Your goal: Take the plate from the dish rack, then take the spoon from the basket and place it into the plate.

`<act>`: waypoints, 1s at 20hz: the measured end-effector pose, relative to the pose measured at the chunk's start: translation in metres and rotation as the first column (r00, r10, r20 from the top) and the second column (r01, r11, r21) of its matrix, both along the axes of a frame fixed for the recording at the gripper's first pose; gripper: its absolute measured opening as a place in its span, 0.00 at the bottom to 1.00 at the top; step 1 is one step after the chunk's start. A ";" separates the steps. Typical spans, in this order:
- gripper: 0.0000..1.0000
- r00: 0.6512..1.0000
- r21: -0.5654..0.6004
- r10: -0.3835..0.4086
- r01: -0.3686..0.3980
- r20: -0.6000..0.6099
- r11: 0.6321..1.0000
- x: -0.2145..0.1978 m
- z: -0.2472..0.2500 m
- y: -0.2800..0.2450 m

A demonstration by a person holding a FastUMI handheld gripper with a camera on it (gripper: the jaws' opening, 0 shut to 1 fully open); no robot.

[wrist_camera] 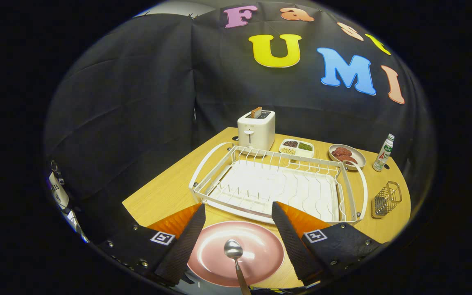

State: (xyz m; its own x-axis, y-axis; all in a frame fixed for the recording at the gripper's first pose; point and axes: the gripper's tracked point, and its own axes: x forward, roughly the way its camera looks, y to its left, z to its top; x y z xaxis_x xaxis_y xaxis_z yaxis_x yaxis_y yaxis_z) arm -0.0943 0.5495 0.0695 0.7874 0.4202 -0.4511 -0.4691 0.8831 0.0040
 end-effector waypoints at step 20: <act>0.98 0.866 0.150 -0.337 0.303 0.368 0.941 0.082 0.257 -0.160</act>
State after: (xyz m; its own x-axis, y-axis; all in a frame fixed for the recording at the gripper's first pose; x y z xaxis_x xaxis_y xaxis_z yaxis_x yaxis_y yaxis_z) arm -0.0127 0.3893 0.3268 0.9885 0.1380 -0.0612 -0.1404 0.9894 -0.0369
